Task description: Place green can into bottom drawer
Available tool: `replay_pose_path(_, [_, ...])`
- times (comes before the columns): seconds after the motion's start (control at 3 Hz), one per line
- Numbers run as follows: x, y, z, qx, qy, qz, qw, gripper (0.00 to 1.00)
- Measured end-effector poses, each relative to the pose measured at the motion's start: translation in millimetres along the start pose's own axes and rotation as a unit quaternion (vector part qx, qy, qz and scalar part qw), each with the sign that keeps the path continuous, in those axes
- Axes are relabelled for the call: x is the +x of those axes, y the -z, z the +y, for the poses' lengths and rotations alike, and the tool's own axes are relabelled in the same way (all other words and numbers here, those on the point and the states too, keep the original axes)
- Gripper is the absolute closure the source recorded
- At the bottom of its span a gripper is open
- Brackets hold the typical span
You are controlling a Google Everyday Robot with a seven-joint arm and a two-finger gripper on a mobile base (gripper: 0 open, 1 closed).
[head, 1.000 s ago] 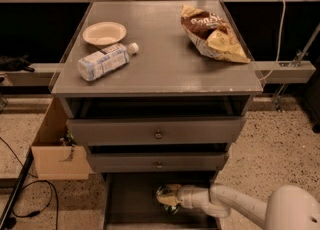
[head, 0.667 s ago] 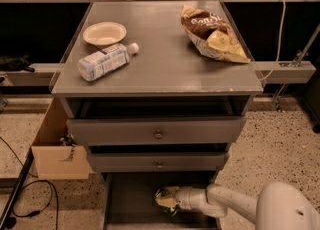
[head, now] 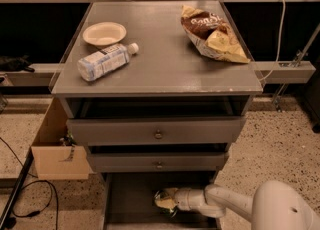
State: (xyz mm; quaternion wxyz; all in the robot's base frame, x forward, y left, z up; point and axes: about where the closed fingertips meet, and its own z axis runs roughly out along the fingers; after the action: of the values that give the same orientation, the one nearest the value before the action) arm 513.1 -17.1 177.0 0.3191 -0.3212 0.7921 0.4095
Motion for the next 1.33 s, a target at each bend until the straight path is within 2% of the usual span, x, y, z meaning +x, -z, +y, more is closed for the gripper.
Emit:
replay_pose_path(0.33, [0.0,-0.1,0.0,0.000,0.000,0.000,1.0000,0.50])
replay_pose_path(1.0, [0.0,-0.1,0.1,0.000,0.000,0.000,1.0000,0.04])
replay_pose_path(1.33, [0.0,-0.2,0.2,0.000,0.000,0.000,1.0000,0.00])
